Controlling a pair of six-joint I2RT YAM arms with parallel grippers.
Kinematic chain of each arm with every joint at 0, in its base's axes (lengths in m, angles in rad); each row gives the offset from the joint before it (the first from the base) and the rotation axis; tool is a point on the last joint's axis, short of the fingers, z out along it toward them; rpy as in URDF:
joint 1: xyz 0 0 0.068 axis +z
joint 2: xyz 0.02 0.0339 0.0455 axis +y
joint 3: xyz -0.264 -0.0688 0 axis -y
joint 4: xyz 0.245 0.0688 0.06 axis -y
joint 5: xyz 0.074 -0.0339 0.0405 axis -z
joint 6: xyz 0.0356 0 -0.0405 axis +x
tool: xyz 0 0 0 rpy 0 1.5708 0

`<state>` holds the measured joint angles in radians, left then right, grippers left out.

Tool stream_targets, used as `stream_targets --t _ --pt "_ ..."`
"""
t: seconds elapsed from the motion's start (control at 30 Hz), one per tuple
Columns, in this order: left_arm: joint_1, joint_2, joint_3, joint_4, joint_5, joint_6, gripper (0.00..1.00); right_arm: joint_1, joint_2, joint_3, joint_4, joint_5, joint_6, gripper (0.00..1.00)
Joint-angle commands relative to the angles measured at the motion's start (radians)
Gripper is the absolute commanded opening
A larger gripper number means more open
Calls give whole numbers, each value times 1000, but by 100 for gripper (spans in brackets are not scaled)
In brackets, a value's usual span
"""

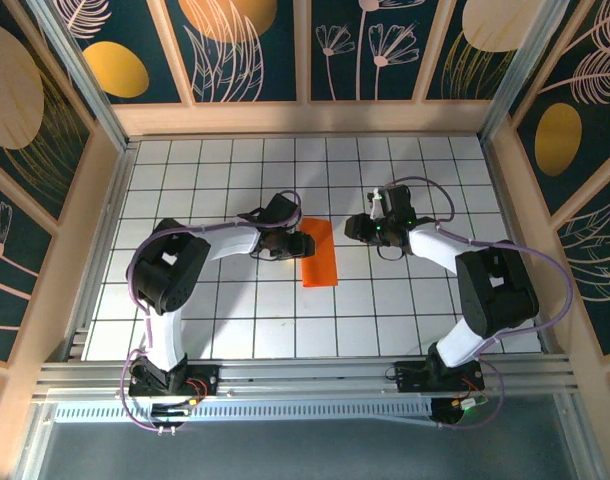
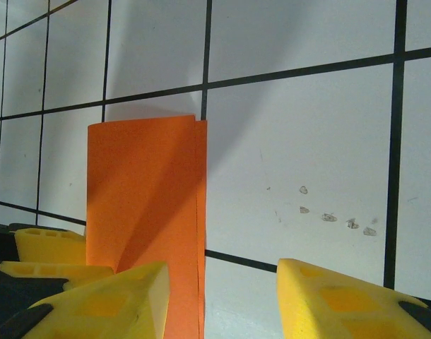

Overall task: Fold a paper plane with a square sheet of paper (fold left side to right side)
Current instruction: First fold in half a square sheet of paper at the center of the table.

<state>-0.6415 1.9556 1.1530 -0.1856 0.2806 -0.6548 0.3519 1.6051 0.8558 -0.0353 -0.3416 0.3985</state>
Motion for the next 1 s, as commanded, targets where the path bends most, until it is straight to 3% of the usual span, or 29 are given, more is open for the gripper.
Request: stream_targets --t 0.0,0.97 --pt "-33 147 -14 -34 -66 42 48 -7 -30 -12 -11 12 -14 45" --pt "-36 184 24 -63 -56 56 50 -7 -21 -15 12 -44 -1 45"
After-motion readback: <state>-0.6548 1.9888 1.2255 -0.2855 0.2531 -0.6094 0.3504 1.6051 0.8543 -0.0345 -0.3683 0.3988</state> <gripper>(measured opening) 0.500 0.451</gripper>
